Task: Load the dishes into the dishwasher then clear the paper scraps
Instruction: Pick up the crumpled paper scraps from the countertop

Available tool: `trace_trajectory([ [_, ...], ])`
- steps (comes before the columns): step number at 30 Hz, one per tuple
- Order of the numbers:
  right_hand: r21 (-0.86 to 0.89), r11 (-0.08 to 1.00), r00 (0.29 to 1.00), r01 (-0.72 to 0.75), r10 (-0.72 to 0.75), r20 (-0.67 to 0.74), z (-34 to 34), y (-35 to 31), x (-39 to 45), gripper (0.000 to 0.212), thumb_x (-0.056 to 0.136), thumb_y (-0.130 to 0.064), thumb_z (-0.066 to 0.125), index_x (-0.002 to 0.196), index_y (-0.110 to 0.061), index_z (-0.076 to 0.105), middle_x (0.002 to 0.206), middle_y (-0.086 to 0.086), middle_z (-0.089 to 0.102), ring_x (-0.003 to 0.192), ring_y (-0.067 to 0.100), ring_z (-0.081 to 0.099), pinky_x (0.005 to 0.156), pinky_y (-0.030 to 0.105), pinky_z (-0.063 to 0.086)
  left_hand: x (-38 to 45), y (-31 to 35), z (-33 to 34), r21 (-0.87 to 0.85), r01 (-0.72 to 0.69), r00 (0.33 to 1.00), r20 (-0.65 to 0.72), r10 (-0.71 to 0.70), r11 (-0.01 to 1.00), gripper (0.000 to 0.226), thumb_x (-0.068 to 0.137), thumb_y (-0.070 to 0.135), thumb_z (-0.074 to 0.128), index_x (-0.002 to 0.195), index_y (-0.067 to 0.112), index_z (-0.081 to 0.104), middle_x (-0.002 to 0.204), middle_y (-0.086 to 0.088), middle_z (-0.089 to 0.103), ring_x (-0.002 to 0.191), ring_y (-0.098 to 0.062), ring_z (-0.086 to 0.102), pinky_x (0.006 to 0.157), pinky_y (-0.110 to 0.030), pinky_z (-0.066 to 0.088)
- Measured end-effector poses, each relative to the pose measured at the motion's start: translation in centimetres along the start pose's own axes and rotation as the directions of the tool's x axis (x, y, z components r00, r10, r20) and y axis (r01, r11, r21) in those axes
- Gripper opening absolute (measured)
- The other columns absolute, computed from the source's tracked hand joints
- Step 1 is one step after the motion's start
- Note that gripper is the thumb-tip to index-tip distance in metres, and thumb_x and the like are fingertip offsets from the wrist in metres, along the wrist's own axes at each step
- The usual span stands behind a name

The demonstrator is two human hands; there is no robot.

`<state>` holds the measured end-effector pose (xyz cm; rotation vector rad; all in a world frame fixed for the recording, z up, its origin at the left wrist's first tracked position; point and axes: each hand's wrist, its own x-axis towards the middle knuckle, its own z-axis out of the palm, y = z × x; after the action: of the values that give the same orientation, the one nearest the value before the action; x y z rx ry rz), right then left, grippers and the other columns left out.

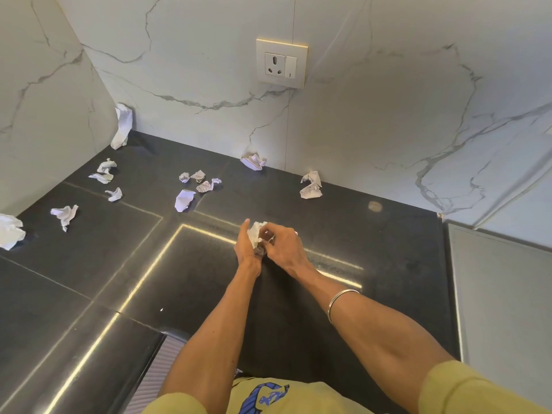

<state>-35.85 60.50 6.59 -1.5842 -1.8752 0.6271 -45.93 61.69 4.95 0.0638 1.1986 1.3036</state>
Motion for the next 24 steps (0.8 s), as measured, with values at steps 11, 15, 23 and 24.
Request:
trace_trajectory([
  [11,0.004,0.999,0.993,0.040,-0.040,-0.114,-0.4,2.0,-0.8,0.030,0.081,-0.037,0.067,0.110,-0.034,0.057,0.096,-0.017,0.067,0.089,0.002,0.055,0.079,0.022,0.048,0.7,-0.3,1.2,0.106,-0.051,0.984,-0.164,0.068,0.993,0.016,0.083,0.019,0.073,0.081,0.007,0.063,0.061,-0.004,0.066,0.044,-0.011,0.058,0.043,-0.020,0.046],
  [15,-0.147,0.985,0.983,-0.086,0.060,-0.172,-0.6,3.7,-1.2,0.043,0.076,-0.042,0.065,0.116,-0.030,0.058,0.115,-0.008,0.057,0.104,0.013,0.047,0.088,0.025,0.042,1.0,-0.1,1.0,0.102,-0.036,0.992,-0.119,0.048,0.994,0.017,0.085,0.019,0.072,0.077,0.007,0.063,0.051,-0.002,0.066,0.042,-0.010,0.058,0.048,-0.022,0.049],
  [23,0.039,0.969,0.967,-0.243,0.245,-0.073,-0.8,4.7,-0.8,0.034,0.083,-0.016,0.066,0.116,-0.021,0.059,0.108,0.001,0.058,0.099,0.016,0.056,0.089,0.033,0.051,1.2,-0.3,0.7,0.055,-0.042,0.998,-0.050,0.045,0.998,0.018,0.086,0.016,0.073,0.094,0.003,0.065,0.078,-0.013,0.074,0.065,-0.017,0.072,0.070,-0.034,0.060],
  [24,0.071,0.964,0.962,-0.255,0.261,-0.077,-0.9,4.6,-0.6,0.032,0.082,-0.012,0.068,0.112,-0.020,0.062,0.101,0.000,0.062,0.093,0.014,0.058,0.087,0.033,0.053,1.2,-0.3,0.6,0.052,-0.040,0.998,-0.037,0.042,0.998,0.019,0.086,0.016,0.073,0.096,0.002,0.065,0.081,-0.015,0.074,0.067,-0.018,0.072,0.071,-0.035,0.061],
])
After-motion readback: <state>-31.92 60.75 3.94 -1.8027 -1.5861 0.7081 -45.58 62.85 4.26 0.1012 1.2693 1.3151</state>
